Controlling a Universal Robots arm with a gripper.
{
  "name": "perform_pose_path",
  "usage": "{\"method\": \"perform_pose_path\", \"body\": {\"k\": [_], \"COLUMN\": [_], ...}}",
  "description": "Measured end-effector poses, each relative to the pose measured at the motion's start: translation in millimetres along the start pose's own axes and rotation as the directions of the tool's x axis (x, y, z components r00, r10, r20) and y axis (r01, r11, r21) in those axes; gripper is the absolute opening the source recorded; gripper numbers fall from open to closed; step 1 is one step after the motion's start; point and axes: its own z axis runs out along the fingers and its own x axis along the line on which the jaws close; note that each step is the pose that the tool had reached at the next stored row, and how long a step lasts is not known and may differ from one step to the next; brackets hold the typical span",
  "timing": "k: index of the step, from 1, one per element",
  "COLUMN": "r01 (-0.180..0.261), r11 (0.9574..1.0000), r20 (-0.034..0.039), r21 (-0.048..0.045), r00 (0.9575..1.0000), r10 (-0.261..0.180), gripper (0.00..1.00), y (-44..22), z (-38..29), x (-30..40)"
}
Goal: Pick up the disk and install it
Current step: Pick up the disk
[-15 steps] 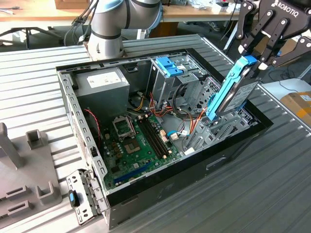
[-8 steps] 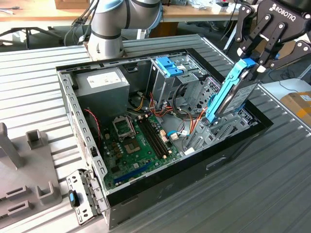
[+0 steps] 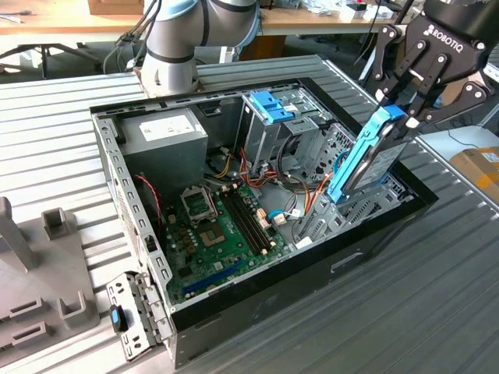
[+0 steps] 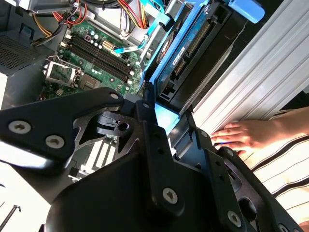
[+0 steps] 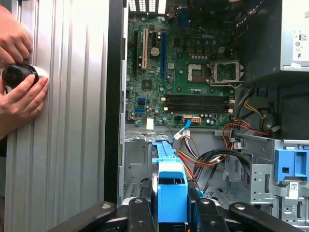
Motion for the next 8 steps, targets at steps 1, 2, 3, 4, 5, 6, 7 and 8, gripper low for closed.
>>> {"method": "perform_pose_path", "body": {"k": [1,2,3,4,5,6,7,8], "r01": [0.000,0.000,0.000,0.000,0.000,0.000,0.000,0.000], "r11": [1.0000,1.0000,1.0000,1.0000,1.0000,1.0000,1.0000,1.0000], "r20": [-0.0002,-0.0003,-0.0001,-0.0001,-0.0002,-0.0001,-0.0001,-0.0001], "r21": [-0.0001,0.0000,0.0000,0.0000,0.0000,0.0000,0.0000,0.0000], "r00": [1.0000,1.0000,1.0000,1.0000,1.0000,1.0000,1.0000,1.0000], "r10": [0.000,0.000,0.000,0.000,0.000,0.000,0.000,0.000], "gripper": [0.36,0.36,0.36,0.36,0.36,0.36,0.36,0.36], "y": [0.0,0.0,-0.1,-0.1,-0.1,-0.1,-0.1,-0.1], "z": [0.7,1.3,1.8,2.5,3.0,3.6,4.1,4.7], "x": [0.0,0.0,0.0,0.0,0.0,0.0,0.0,0.0]}}
